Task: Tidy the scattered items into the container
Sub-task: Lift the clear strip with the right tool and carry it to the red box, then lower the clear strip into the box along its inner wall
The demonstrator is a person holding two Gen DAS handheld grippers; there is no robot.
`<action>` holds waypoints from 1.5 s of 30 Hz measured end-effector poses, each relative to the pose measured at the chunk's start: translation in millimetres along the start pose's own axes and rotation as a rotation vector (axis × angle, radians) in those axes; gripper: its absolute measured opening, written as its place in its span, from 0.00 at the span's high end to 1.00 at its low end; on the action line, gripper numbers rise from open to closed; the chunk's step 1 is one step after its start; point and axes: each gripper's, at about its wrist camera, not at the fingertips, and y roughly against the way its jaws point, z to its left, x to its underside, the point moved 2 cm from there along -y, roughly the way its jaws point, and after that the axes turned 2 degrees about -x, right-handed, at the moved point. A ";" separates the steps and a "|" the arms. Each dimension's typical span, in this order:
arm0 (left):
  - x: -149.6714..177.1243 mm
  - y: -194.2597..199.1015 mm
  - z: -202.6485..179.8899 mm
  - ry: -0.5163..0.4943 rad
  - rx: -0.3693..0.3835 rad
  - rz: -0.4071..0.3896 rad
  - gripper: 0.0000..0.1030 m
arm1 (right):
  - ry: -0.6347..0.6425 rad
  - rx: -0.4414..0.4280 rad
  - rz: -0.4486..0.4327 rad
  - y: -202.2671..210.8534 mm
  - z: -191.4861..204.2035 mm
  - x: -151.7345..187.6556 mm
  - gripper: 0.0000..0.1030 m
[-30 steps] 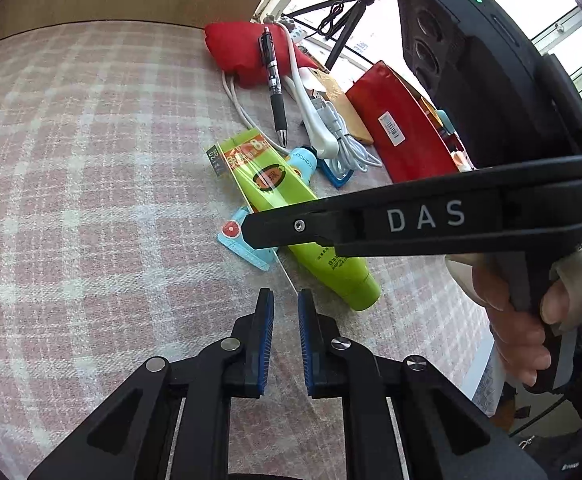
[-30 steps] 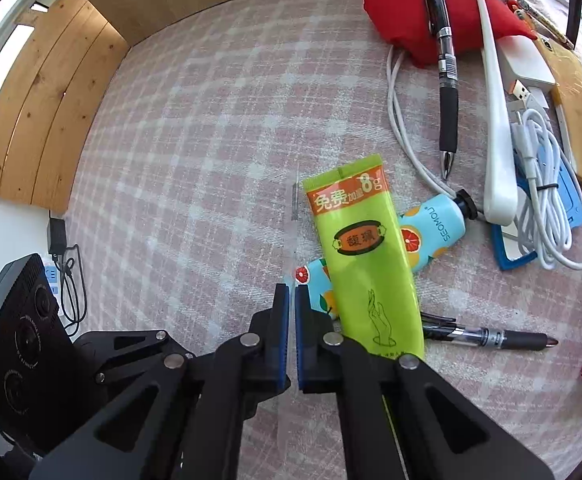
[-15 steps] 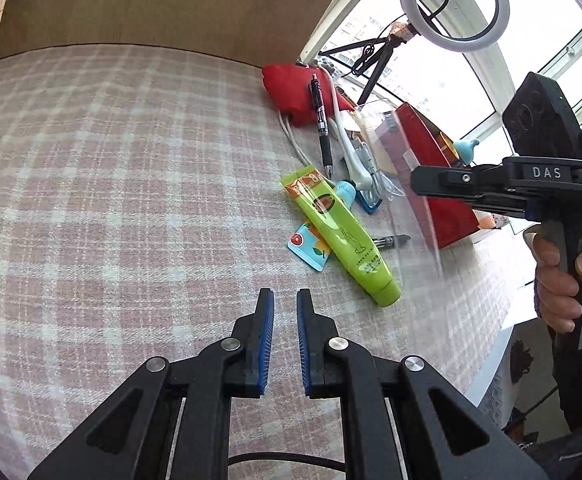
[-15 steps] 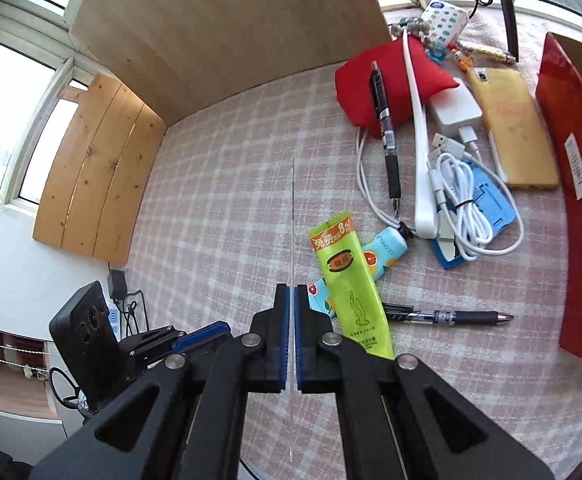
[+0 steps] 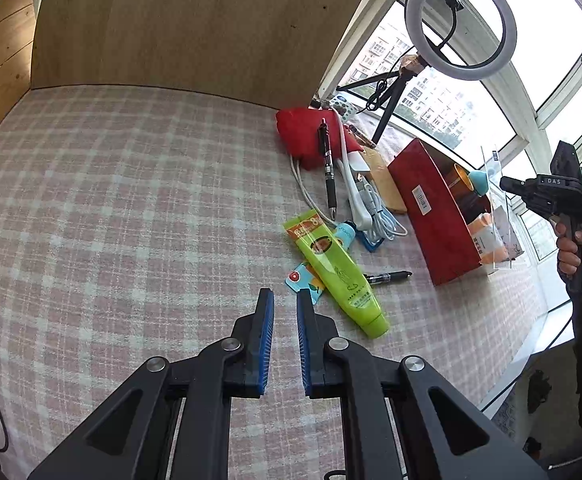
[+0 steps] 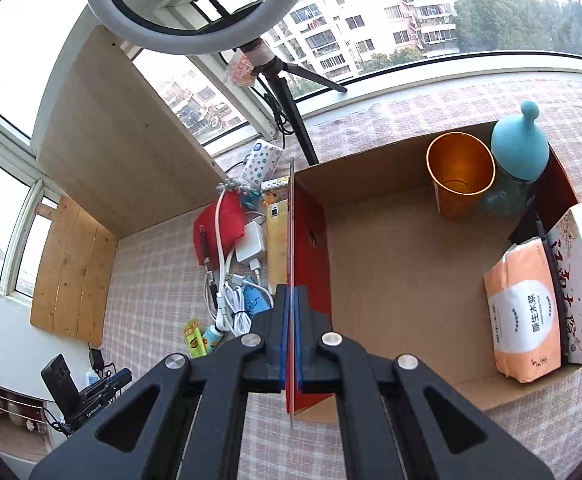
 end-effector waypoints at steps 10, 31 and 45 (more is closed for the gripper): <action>-8.9 -30.3 -32.3 0.002 -0.072 0.061 0.91 | -0.012 -0.061 0.112 -86.6 -53.5 -39.5 0.98; -20.3 -59.1 -52.6 -0.040 -0.098 0.124 0.91 | -0.037 -0.083 0.302 -180.4 -56.4 -34.2 0.90; -17.4 -60.4 -52.6 -0.054 -0.100 0.126 0.91 | 0.084 0.066 0.324 -186.4 -38.8 2.2 0.96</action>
